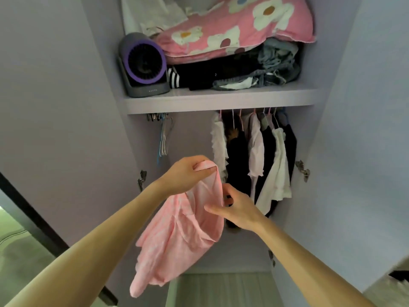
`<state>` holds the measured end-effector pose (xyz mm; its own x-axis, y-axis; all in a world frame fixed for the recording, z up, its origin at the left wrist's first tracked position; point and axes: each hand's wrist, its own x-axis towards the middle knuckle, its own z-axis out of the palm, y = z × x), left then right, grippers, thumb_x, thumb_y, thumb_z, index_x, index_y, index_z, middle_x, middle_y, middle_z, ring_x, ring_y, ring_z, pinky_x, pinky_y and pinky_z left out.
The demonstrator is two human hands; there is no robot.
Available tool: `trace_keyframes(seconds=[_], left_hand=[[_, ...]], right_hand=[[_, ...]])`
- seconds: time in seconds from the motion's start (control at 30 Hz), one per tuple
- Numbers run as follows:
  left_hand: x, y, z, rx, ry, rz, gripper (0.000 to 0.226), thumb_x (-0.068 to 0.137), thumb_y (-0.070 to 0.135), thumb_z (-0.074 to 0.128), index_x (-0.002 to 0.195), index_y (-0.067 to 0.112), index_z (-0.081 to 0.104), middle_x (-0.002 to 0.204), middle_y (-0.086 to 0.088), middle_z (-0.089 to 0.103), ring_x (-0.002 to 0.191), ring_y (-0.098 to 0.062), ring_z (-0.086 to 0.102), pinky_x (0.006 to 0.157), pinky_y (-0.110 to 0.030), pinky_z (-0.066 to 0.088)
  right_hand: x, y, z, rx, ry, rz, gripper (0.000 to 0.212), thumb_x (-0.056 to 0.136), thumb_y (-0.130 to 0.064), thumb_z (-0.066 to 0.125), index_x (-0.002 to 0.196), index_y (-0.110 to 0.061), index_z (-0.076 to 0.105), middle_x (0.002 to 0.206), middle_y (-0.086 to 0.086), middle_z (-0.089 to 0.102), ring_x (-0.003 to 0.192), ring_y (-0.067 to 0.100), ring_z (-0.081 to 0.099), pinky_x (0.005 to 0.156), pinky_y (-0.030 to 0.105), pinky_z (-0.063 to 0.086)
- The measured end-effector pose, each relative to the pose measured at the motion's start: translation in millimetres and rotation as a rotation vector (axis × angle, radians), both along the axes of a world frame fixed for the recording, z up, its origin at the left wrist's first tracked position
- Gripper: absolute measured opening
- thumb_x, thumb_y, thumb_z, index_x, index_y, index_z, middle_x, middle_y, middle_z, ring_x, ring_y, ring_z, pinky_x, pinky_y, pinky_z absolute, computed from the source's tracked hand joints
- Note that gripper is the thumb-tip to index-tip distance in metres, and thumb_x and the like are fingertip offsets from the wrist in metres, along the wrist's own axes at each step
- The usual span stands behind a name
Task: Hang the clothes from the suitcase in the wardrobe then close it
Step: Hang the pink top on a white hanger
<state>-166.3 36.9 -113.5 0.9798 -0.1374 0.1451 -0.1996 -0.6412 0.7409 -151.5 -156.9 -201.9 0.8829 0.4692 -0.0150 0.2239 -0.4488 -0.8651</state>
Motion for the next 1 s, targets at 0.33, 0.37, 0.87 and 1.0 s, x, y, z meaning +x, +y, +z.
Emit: trace_keyframes(seconds=[0.33,0.37,0.87,1.0], left_hand=[[-6.4,66.2,-27.3,0.648,0.086,0.168,0.025,0.082,0.002,0.05,0.084,0.024,0.062,0.085,0.004,0.043,0.088,-0.024,0.055,0.068,-0.03,0.038],[-7.4,71.9,-34.7,0.618,0.092,0.199,0.029,0.079,-0.001,0.048,0.083,0.025,0.061,0.086,0.004,0.043,0.089,-0.024,0.054,0.068,-0.029,0.037],[15.7,65.4,4.5,0.456,0.38,0.32,0.036,0.083,0.002,0.043,0.084,0.028,0.067,0.083,0.001,0.069,0.075,-0.02,0.068,0.062,-0.033,0.056],[13.5,44.4,0.4,0.247,0.446,0.283,0.026,0.078,0.003,0.049,0.091,0.014,0.069,0.083,-0.003,0.062,0.071,-0.015,0.058,0.06,-0.025,0.056]], right_hand=[[56.2,-14.0,54.2,-0.045,-0.363,-0.223,0.03,0.094,-0.008,0.047,0.106,-0.027,0.067,0.095,-0.012,0.067,0.084,0.001,0.059,0.064,0.015,0.044],[60.2,-17.2,58.6,-0.065,-0.391,-0.241,0.029,0.094,-0.008,0.046,0.104,-0.026,0.067,0.093,-0.011,0.067,0.083,0.003,0.06,0.065,0.018,0.046],[98.2,-63.0,54.2,-0.369,0.135,-0.258,0.023,0.091,-0.008,0.047,0.105,-0.015,0.064,0.074,0.005,0.075,0.058,0.013,0.067,0.049,0.023,0.051],[104.4,-57.1,51.8,-0.049,0.095,-0.343,0.016,0.091,-0.009,0.055,0.095,-0.015,0.069,0.072,0.009,0.071,0.063,0.019,0.07,0.062,0.035,0.063]])
